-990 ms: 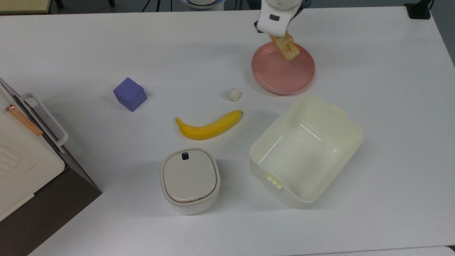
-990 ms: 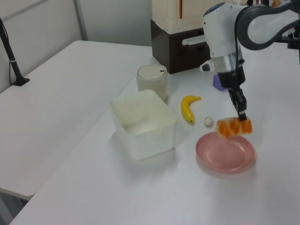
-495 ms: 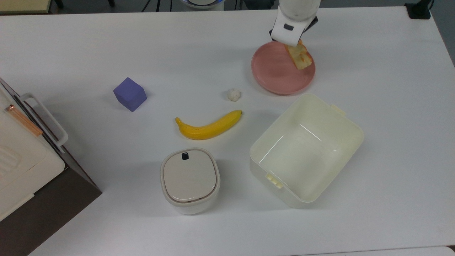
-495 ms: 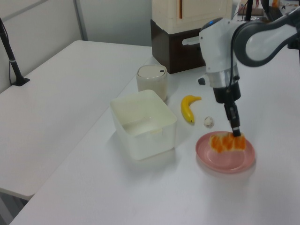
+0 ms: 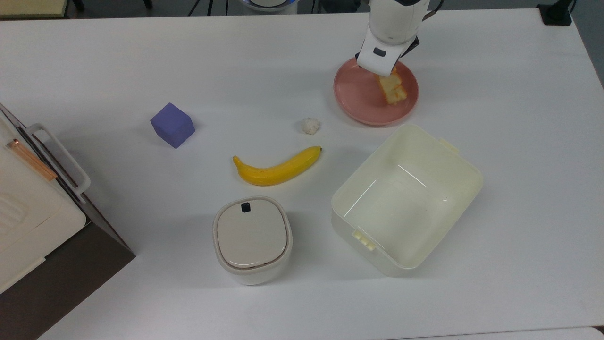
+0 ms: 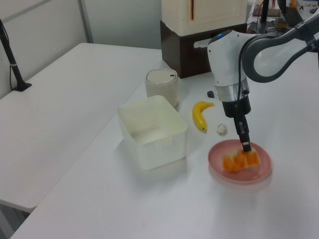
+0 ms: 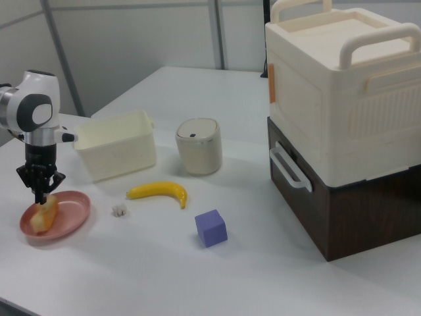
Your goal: Put the bread on a plate
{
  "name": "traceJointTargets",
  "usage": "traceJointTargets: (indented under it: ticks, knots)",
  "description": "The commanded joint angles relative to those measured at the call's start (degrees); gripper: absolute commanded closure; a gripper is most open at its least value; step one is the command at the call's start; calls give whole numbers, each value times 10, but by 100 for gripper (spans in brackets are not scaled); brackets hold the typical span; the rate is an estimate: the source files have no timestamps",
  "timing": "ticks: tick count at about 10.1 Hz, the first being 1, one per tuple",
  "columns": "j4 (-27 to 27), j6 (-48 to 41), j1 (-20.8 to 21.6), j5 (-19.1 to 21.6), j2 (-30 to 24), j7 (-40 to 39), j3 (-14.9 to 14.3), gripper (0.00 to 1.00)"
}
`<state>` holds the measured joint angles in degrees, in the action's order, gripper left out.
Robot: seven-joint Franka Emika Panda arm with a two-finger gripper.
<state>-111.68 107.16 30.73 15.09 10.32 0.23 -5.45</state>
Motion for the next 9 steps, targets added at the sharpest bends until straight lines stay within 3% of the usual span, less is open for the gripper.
traceJointTargets:
  ticks: [1,2,4,7,9]
  knots:
    - [-5,-4,-29,-15,-5,4,-14,0]
    - [-5,-12,-57,-50,-5,-1,-14,0]
    - [0,-13,-138,-69,-8,-57,-15,0]
    - [16,21,-195,-136,-33,-55,-16,0]
    - [63,32,-249,-137,-36,-54,-16,0]
